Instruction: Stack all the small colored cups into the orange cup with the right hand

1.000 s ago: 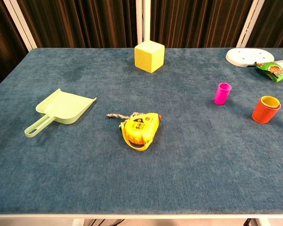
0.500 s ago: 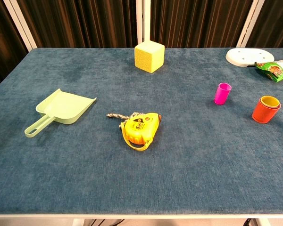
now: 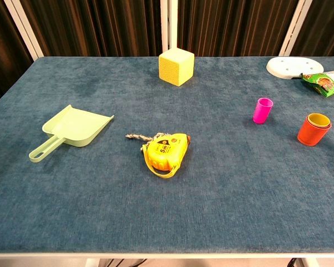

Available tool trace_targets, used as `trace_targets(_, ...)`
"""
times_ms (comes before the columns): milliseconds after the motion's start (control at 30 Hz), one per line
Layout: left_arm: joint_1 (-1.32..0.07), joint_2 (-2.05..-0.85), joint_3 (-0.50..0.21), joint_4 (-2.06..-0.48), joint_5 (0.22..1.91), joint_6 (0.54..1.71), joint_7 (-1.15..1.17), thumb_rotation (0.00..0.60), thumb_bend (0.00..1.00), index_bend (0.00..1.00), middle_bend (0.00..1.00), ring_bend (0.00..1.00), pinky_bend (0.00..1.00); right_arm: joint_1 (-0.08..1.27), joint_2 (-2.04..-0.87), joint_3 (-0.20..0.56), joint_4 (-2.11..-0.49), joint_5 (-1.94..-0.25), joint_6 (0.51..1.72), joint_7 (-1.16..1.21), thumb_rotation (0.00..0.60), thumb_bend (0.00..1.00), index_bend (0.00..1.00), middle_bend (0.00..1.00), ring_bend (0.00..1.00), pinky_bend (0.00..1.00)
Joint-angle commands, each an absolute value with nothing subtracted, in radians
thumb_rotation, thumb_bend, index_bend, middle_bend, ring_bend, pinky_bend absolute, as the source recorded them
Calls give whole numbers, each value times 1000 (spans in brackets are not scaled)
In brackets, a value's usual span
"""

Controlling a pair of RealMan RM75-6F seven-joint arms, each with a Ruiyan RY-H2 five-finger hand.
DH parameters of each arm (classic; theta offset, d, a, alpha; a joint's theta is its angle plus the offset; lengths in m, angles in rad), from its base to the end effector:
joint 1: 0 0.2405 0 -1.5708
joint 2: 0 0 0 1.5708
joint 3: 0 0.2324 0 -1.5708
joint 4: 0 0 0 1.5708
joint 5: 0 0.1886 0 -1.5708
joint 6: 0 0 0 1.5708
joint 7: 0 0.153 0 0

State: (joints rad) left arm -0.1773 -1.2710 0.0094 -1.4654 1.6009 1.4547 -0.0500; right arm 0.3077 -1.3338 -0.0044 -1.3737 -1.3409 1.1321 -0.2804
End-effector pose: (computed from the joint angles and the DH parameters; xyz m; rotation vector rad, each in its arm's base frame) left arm -0.2684 0.2004 0.1164 -1.5600 -0.9103 -1.0048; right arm -0.3038 -0.2370 0.0777 1.7072 -0.8590 0.5175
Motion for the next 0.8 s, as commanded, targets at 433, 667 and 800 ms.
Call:
trace_targets(433, -176, -1268, 10, -1475, 1601, 1455, -42, 600, 152, 36, 24, 0, 0, 298, -1337, 18, -1379, -1350, 1170, -287, 600, 219, 548, 514, 175, 0)
trace_targets(667, -174, -1271, 10, -1471, 1602, 1459, -47, 600, 152, 36, 24, 0, 0, 302, -1293, 44, -1443, -1358, 1195, -284, 600, 219, 558, 521, 176, 0)
trace_targets(800, -173, -1271, 11, -1470, 1604, 1461, -49, 600, 152, 36, 24, 0, 0, 327, -1272, 73, -1492, -1347, 1184, -303, 600, 220, 561, 521, 176, 0)
